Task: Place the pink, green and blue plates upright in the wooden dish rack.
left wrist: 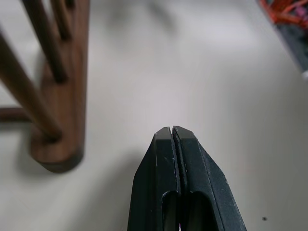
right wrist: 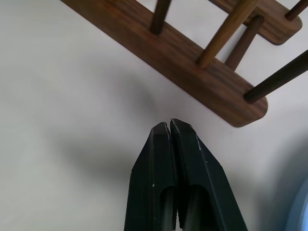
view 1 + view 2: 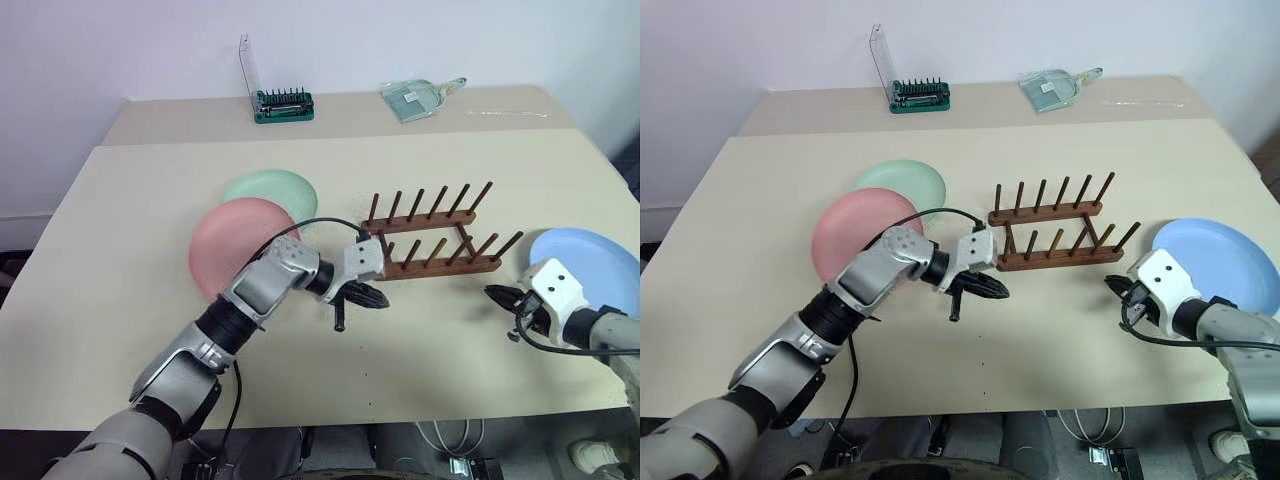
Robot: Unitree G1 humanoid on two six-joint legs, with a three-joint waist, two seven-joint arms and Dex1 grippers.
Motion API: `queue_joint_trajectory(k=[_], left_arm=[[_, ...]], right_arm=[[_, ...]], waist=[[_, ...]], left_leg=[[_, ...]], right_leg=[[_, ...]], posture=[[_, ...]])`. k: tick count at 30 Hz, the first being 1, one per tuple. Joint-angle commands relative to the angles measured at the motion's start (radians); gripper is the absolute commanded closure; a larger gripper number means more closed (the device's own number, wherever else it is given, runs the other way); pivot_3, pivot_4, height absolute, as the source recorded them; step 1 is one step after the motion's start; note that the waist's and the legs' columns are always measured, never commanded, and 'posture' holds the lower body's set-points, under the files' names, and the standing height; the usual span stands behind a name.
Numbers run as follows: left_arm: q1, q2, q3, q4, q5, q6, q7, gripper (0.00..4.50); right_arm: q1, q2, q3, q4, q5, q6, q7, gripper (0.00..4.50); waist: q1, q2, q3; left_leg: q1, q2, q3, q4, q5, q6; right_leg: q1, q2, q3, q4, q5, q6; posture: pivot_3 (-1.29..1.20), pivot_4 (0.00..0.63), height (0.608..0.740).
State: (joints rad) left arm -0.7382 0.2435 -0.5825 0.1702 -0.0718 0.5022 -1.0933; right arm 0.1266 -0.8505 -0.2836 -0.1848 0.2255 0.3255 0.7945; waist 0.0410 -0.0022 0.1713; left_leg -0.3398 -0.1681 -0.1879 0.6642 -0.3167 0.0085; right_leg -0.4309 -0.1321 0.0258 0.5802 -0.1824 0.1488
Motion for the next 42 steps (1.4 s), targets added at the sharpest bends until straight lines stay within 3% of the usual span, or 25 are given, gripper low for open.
queue_joint_trajectory(k=[1, 7, 18, 27, 32, 38, 40, 42], left_arm=[[-0.012, -0.036, -0.004, 0.033, 0.057, -0.038, 0.078, 4.5], [-0.075, -0.134, 0.055, 0.222, 0.155, -0.107, 0.315, 4.5], [-0.237, -0.19, 0.135, 0.548, 0.176, -0.271, 0.379, 4.5], [-0.337, -0.204, 0.2, 0.776, 0.199, -0.398, 0.411, 4.5], [-0.349, -0.195, 0.245, 0.794, 0.186, -0.42, 0.395, 4.5], [-0.258, -0.147, 0.309, 0.486, 0.021, -0.21, 0.119, 4.5], [-0.224, -0.118, 0.341, 0.329, -0.081, -0.071, 0.023, 4.5], [-0.211, -0.085, 0.375, 0.201, -0.176, 0.09, -0.025, 3.96]], right_arm=[[-0.042, -0.018, 0.022, 0.032, -0.033, -0.041, 0.007, 4.46], [-0.185, -0.008, 0.132, 0.188, -0.111, -0.119, 0.015, 4.46], [-0.515, 0.022, 0.287, 0.596, -0.275, -0.336, -0.033, 4.46], [-0.674, 0.06, 0.332, 0.832, -0.33, -0.472, -0.066, 4.46], [-0.634, 0.052, 0.308, 0.784, -0.285, -0.469, -0.028, 4.46], [-0.506, 0.034, 0.177, 0.47, -0.067, -0.267, 0.077, 4.46], [-0.458, 0.027, 0.112, 0.326, 0.048, -0.155, 0.113, 3.93], [-0.399, 0.02, 0.036, 0.172, 0.203, -0.003, 0.15, 3.1]], waist=[[0.0, 0.0, 0.0], [0.0, 0.0, 0.0], [-0.003, 0.0, 0.0], [-0.004, 0.0, 0.0], [-0.004, 0.0, 0.0], [-0.007, 0.001, -0.001], [-0.009, 0.002, -0.001], [-0.01, 0.002, -0.001]], left_leg=[[0.0, 0.0, 0.0, 0.0, 0.0, 0.0], [0.001, 0.0, 0.0, 0.001, 0.0, 0.0], [0.001, 0.0, 0.0, 0.001, 0.001, -0.001], [0.0, 0.0, 0.0, 0.001, 0.001, -0.002], [0.0, 0.0, 0.0, 0.0, 0.001, -0.002], [-0.003, 0.0, 0.0, 0.0, 0.001, -0.002], [-0.003, 0.0, 0.0, 0.0, 0.001, -0.001], [-0.008, 0.0, -0.001, 0.001, 0.001, -0.002]], right_leg=[[0.0, 0.0, 0.0, 0.0, 0.0, 0.0], [0.001, 0.0, 0.0, 0.0, 0.001, 0.001], [0.001, 0.0, 0.0, 0.0, 0.002, 0.0], [0.0, 0.001, 0.0, 0.0, 0.002, 0.0], [-0.001, 0.001, 0.0, 0.0, 0.002, 0.0], [-0.004, 0.0, 0.0, 0.0, 0.002, 0.0], [-0.005, 0.001, 0.0, 0.001, 0.003, 0.0], [-0.009, 0.0, 0.0, 0.002, 0.003, -0.001]], posture=[[0.0, 0.15, 0.74], [0.0, 0.15, 0.74], [0.0, 0.15, 0.74], [0.0, 0.15, 0.74], [0.0, 0.15, 0.74], [0.0, 0.15, 0.74], [0.0, 0.15, 0.74], [0.0, 0.15, 0.74]])
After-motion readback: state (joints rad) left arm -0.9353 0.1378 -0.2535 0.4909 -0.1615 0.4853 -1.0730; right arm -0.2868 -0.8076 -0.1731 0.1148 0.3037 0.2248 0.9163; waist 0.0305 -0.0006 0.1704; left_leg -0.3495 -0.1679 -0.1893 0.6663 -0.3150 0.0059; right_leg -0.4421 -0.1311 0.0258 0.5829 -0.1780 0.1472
